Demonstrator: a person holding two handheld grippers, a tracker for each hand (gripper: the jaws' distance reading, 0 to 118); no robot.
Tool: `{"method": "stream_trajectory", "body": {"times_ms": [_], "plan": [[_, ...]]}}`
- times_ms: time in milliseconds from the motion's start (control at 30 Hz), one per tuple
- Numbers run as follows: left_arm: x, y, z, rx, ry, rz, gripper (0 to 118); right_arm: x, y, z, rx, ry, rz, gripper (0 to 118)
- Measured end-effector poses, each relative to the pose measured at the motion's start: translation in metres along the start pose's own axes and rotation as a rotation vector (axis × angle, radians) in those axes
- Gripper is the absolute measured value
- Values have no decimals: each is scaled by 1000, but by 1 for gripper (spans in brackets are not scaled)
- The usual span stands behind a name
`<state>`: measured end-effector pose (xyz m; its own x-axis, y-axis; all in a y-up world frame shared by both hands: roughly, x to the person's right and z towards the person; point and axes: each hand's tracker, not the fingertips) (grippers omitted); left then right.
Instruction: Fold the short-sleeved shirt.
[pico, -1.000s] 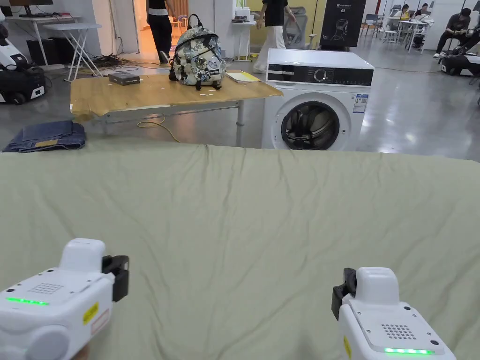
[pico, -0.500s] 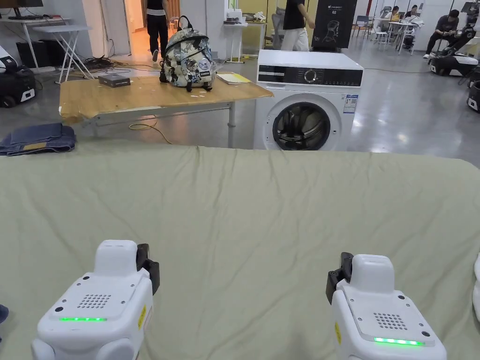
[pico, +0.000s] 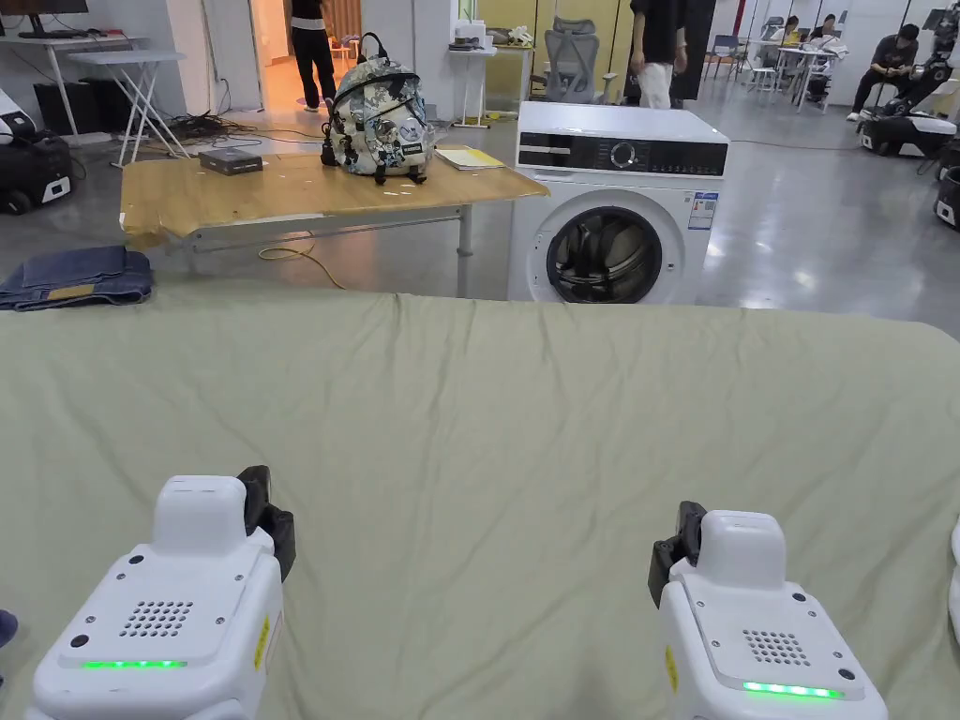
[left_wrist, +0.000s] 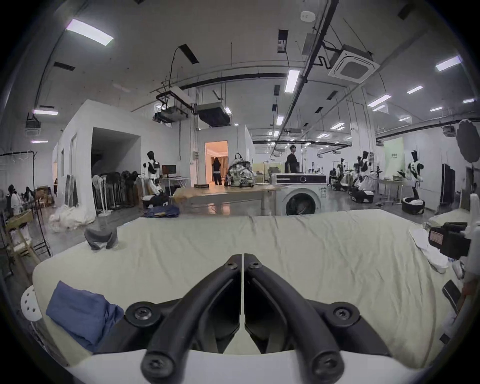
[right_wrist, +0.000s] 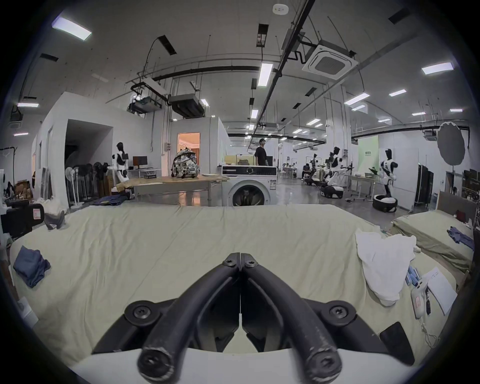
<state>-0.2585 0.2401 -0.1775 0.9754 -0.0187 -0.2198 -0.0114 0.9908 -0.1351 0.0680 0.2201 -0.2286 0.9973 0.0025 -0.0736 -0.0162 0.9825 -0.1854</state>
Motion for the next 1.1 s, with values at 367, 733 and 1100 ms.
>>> {"method": "stream_trajectory", "body": {"times_ms": [367, 733, 1100], "plan": [[-6, 4, -2, 31, 38, 23, 65, -5, 1, -2, 20, -4, 9, 90], [-12, 5, 2, 89, 15, 15, 83, -8, 7, 1, 98, -48, 21, 100], [-18, 7, -1, 58, 3, 30, 83, -8, 23, -6, 59, -121, -15, 100]]}}
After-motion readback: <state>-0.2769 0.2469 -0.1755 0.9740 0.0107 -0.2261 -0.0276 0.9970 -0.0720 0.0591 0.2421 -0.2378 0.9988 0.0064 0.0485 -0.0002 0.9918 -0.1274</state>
